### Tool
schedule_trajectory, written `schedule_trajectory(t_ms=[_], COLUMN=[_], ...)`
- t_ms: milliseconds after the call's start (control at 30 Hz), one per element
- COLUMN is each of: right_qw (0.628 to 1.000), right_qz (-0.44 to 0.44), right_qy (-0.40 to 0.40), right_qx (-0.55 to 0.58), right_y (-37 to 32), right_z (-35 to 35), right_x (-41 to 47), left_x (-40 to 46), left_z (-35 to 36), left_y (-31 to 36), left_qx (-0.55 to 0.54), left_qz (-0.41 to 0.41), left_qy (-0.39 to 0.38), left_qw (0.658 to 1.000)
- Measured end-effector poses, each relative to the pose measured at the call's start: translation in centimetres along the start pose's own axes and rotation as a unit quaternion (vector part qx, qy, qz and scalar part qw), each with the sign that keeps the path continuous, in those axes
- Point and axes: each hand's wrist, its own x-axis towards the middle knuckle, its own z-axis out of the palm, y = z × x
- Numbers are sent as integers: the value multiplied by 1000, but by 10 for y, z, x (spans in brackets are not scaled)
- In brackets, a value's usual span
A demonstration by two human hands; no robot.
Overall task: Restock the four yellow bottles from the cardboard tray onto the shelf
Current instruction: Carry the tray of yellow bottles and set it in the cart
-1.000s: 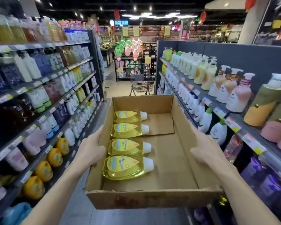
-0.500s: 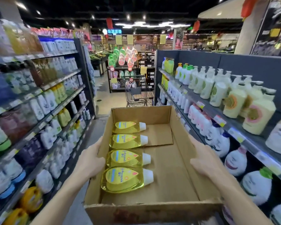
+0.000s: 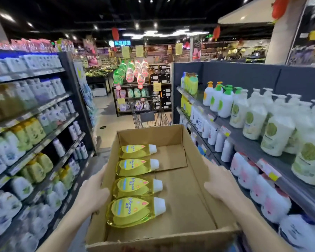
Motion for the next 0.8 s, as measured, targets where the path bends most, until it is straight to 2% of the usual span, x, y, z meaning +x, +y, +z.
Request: schedule_trajectory(t_ms=[200,367,633,800], right_qw=[999,999,999,999], right_qz=[-34,-37,-2,17], right_qy=[5,-3,-35,-37], right_qx=[-13,-13,4,-9], right_y=[-2,-12,-10,3], right_z=[34,75,147,193], right_x=[176,327,560,695], left_x=[178,342,579,718], left_z=[37,68,90,128], left_y=[7,-2,16,24], left_qx=[-17,-12,-30,-20], left_qz=[-18,1,17,4], left_qy=[29,47,16,13], left_qw=[999,999,999,1000])
